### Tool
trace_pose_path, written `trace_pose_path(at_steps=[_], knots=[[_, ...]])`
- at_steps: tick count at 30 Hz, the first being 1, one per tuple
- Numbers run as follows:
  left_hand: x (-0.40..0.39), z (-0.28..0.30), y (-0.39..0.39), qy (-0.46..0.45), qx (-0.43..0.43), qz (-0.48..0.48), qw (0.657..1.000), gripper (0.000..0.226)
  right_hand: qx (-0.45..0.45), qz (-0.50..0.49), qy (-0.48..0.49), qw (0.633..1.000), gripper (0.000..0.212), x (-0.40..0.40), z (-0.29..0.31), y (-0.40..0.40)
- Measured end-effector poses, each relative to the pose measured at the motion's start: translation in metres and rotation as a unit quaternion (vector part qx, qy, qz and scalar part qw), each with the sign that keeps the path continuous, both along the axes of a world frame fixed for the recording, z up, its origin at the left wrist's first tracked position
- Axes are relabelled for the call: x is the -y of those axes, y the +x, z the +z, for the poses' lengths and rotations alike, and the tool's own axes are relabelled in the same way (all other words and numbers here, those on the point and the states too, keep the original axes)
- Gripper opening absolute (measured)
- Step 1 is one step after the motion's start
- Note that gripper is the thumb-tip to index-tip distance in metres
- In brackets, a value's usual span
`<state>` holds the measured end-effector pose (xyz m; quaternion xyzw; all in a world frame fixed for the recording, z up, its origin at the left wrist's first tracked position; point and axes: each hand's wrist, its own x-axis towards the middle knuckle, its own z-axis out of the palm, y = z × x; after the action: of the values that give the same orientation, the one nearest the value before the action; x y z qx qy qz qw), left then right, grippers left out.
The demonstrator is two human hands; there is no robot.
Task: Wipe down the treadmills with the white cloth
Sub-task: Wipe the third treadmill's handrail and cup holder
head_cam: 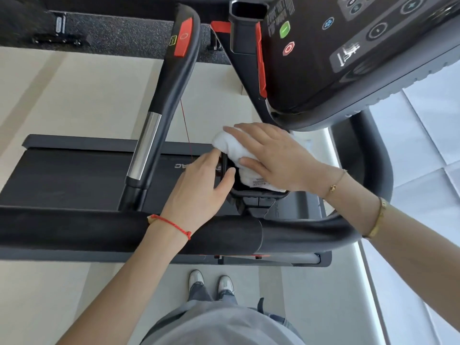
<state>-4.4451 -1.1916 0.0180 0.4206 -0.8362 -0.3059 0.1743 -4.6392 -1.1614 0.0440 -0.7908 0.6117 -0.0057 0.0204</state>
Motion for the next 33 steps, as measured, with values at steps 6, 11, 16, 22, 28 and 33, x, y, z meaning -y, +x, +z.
trace_pose_path(at_steps=[6,11,16,22,28,33], knots=[[-0.002,0.003,0.001,-0.004,0.0,0.006,1.0,0.027,-0.054,-0.008,-0.024,0.998,0.054,0.002,-0.002,0.004],[-0.002,0.007,0.002,0.005,-0.004,-0.005,1.0,0.037,-0.014,-0.026,-0.01,1.0,0.058,-0.015,-0.004,-0.011],[-0.002,0.006,0.0,0.0,-0.011,-0.003,1.0,0.03,-0.113,-0.02,-0.012,0.993,0.052,0.017,-0.003,0.005],[-0.002,0.005,0.001,-0.005,-0.013,-0.004,1.0,0.033,-0.066,-0.044,-0.01,0.997,0.051,0.013,-0.002,-0.001],[-0.002,0.004,0.001,0.008,-0.032,-0.013,0.999,0.035,0.021,-0.11,-0.012,0.994,0.056,-0.021,-0.004,-0.002],[-0.001,0.0,0.001,-0.006,-0.03,-0.013,0.999,0.037,0.205,-0.256,-0.014,0.944,0.065,-0.047,-0.008,0.015]])
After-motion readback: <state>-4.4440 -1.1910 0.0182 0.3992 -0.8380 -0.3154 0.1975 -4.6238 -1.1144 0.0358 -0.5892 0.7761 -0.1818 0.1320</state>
